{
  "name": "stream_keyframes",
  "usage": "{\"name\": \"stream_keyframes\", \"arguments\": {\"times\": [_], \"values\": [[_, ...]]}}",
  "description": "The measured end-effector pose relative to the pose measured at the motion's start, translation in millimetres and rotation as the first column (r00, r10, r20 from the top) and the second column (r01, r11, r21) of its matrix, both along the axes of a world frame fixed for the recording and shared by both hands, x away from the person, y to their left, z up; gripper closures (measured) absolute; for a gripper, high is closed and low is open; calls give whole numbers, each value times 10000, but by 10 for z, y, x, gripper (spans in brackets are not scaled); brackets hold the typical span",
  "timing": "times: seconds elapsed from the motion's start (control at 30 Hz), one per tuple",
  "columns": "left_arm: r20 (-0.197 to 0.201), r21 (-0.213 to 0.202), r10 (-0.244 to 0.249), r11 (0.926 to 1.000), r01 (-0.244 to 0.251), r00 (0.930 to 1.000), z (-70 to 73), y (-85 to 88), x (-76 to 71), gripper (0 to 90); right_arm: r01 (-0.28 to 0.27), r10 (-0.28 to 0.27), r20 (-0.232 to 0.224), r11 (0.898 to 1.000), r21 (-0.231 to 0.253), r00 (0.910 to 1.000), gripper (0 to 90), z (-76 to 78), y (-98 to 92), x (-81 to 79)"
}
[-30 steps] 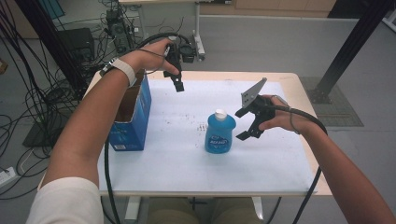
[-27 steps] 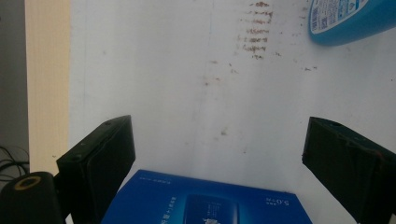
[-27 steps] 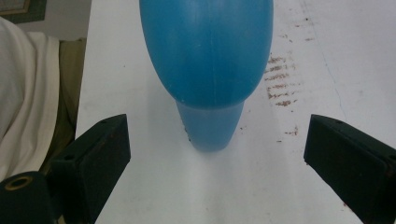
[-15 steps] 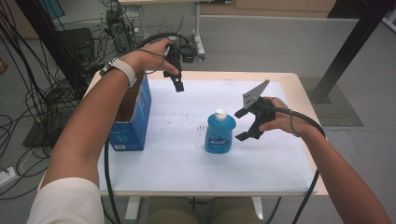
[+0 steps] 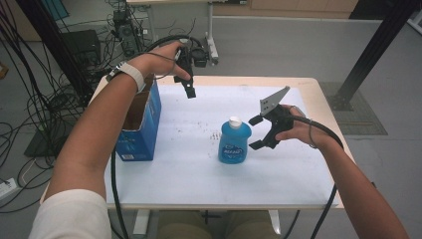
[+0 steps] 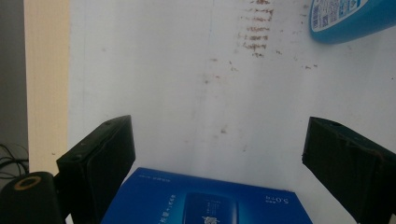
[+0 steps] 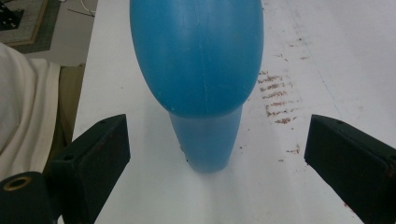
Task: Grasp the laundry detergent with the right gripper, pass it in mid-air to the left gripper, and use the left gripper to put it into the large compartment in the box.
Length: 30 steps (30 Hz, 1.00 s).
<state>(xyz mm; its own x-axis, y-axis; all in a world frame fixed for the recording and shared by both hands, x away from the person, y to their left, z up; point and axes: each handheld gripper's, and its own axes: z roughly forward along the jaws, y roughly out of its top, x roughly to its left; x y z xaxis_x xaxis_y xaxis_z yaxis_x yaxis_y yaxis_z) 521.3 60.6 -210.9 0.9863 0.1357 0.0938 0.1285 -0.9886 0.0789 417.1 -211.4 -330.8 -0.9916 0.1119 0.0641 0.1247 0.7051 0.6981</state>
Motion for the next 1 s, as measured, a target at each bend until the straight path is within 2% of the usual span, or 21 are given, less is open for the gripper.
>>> {"name": "stream_keyframes", "arguments": {"times": [0.37,1.0], "values": [[-10,50,-7,10000,7,10000,0,3,-3,98,42,-43,43,9993,371,10000,67,-36,-10,1],[-23,76,19,10000,-18,10000,-5,7,-1,98,157,-158,10,9977,661,9999,63,-99,-30,-5]]}}
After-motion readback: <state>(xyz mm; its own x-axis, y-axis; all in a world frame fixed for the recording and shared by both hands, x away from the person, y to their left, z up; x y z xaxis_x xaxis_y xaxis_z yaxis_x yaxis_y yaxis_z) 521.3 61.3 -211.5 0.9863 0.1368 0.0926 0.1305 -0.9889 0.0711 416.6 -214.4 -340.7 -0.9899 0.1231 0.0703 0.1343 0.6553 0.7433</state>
